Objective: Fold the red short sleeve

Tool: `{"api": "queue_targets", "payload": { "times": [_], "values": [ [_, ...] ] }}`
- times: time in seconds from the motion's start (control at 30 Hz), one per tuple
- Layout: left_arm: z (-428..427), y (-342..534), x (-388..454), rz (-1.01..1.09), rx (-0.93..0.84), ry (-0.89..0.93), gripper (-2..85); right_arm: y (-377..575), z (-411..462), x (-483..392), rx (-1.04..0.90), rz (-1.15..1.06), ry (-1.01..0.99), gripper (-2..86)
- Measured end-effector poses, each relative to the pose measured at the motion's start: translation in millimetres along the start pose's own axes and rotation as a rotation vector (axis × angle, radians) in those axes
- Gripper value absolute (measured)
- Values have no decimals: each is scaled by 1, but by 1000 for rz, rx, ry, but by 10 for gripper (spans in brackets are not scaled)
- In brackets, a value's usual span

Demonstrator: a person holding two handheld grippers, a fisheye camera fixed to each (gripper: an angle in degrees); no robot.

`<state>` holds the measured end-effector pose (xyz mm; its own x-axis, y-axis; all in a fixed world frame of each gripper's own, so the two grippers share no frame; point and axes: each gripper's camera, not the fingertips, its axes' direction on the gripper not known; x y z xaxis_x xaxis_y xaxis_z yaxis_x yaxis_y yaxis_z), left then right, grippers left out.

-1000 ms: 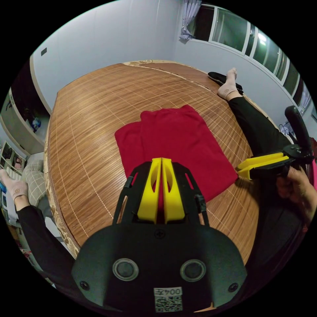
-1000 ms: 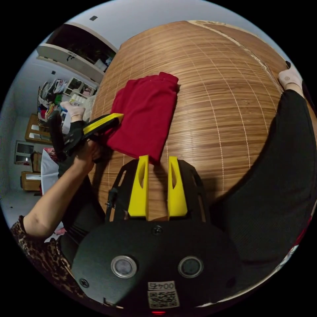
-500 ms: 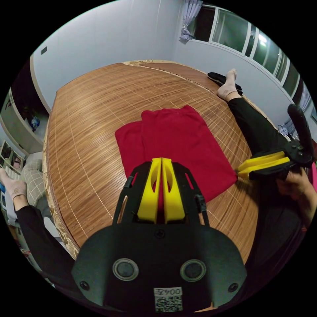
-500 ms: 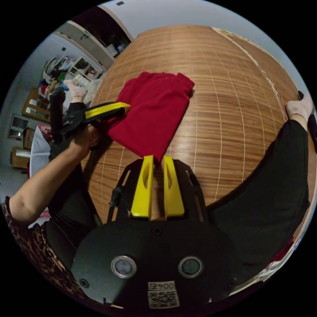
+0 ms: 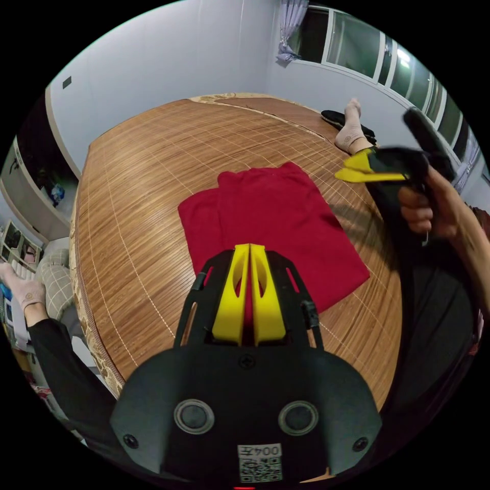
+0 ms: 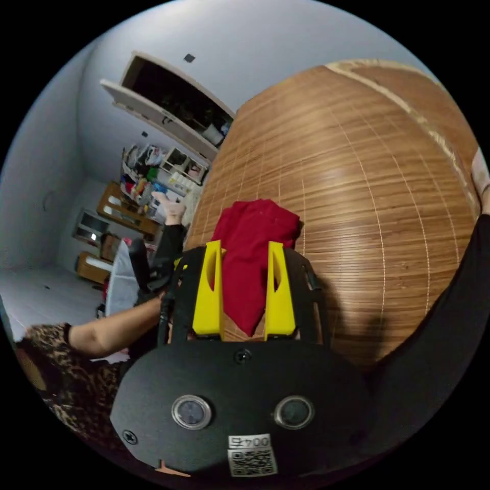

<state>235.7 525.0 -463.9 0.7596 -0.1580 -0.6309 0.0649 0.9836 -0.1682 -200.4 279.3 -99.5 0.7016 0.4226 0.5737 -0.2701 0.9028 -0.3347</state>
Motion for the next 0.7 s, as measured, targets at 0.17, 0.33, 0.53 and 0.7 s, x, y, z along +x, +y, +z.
{"api": "queue_targets", "payload": {
  "times": [0.17,0.33,0.53,0.7],
  "values": [
    [-29,-19,-10,-12,21,73,37,-30,-18,82,-33,175,-166,134],
    [-44,-71,15,117,119,43,83,-53,-25,115,11,250,-283,134],
    [26,-109,18,151,-13,38,141,-81,-25,138,-6,286,-299,131],
    [43,-115,2,102,-58,84,160,-98,-20,146,-15,297,-326,119]
  ]
}}
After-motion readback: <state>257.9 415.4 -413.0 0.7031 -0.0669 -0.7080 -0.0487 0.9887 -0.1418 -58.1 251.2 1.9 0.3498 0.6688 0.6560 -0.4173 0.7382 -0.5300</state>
